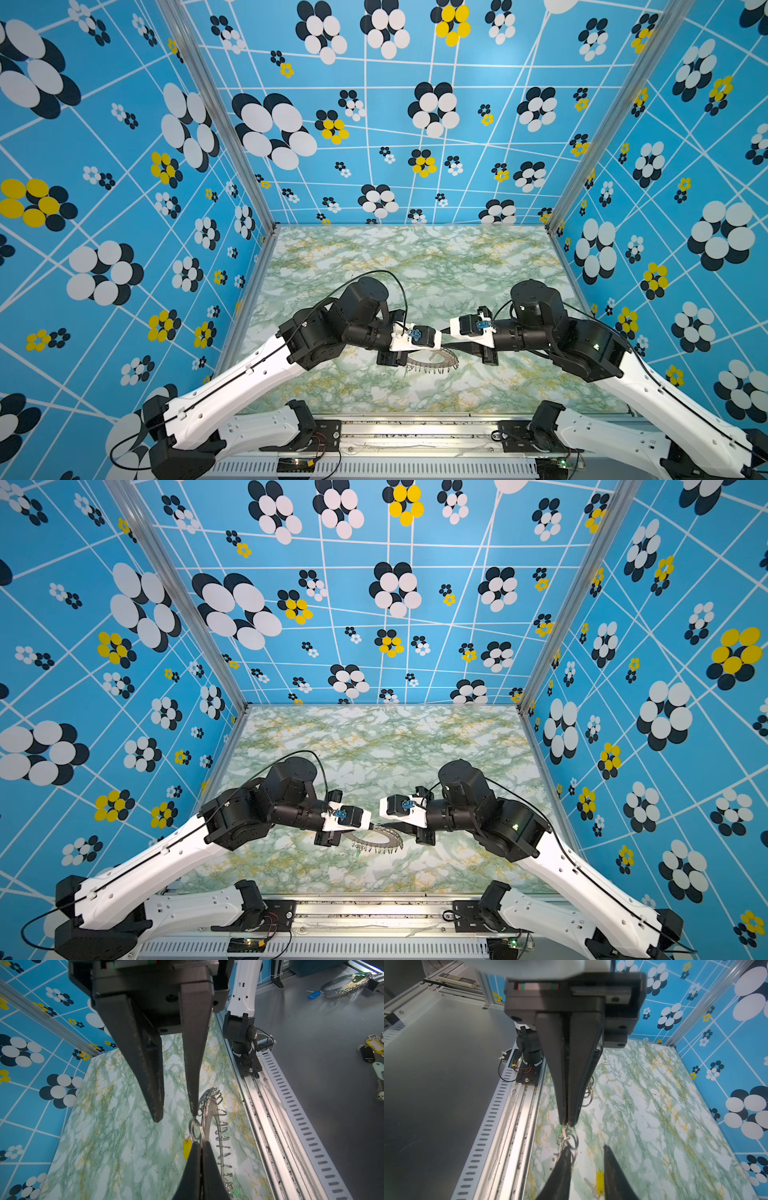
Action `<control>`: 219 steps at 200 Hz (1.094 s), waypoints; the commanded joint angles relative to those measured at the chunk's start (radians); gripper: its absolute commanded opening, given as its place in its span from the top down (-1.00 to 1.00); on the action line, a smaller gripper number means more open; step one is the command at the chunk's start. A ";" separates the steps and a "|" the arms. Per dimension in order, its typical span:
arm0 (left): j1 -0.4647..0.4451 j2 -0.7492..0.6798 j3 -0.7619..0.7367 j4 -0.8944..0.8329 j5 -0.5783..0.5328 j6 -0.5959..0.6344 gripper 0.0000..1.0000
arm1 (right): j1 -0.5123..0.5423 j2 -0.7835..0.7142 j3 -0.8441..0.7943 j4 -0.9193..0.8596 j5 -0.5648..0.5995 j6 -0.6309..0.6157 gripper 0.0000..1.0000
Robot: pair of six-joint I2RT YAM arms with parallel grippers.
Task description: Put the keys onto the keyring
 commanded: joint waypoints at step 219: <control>-0.026 0.010 0.065 -0.001 0.016 0.004 1.00 | 0.022 0.009 0.000 -0.006 -0.070 0.004 0.50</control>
